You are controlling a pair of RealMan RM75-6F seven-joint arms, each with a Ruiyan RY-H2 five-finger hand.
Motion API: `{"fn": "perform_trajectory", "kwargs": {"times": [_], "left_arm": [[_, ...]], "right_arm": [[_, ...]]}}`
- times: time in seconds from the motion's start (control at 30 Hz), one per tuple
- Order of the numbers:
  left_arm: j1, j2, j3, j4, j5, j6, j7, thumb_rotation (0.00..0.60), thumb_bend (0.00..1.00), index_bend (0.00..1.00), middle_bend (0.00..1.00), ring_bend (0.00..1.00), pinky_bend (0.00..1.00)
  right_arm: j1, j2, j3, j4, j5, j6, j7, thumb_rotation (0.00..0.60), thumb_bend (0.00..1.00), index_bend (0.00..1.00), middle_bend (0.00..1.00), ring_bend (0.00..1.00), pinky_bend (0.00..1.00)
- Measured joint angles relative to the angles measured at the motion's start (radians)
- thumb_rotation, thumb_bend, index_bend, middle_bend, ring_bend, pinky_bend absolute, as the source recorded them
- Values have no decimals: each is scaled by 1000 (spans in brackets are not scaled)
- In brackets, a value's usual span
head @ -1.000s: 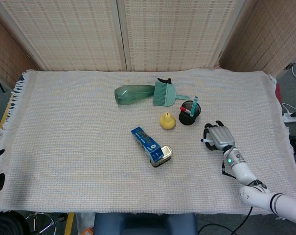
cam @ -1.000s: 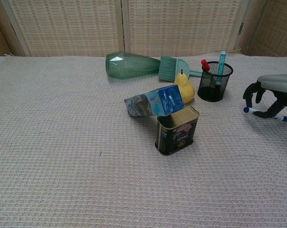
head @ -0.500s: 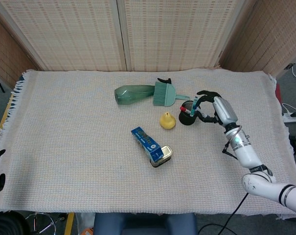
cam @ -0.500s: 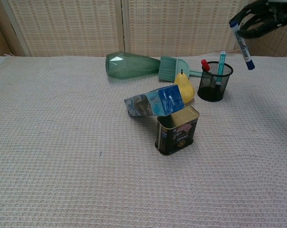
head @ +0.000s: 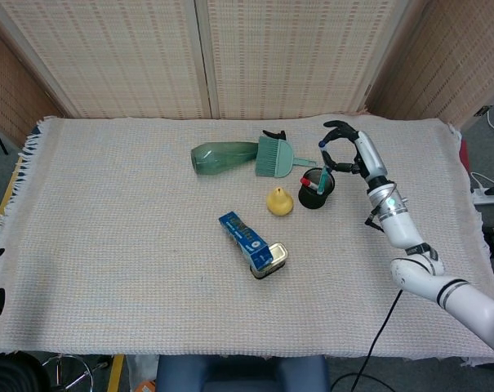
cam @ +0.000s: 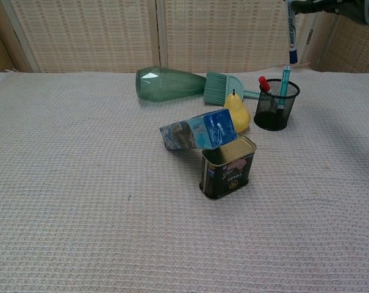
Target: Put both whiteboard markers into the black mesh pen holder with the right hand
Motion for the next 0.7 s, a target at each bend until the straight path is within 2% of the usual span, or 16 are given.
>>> {"fn": "perform_trajectory", "kwargs": {"times": [0.13, 0.33, 0.53, 0.7], "left_arm": [[-4, -4, -4, 10, -18, -15, -2, 600, 485, 131, 0, 0, 99], [-10, -10, -9, 26, -39, -33, -4, 600, 485, 131, 0, 0, 99], [-13, -12, -13, 34, -51, -45, -9, 600, 485, 131, 0, 0, 99], [-14, -13, -12, 36, -52, -47, -7, 600, 486, 131, 0, 0, 99]], "right_arm": [[43, -90, -34, 164, -43, -35, 111, 600, 348, 619, 202, 299, 130], [92, -197, -93, 345, -102, -73, 253, 600, 348, 621, 201, 299, 131], [121, -261, -151, 454, -148, -91, 345, 600, 348, 622, 202, 300, 132], [126, -282, -183, 497, -168, -89, 391, 600, 348, 622, 202, 300, 132]]}}
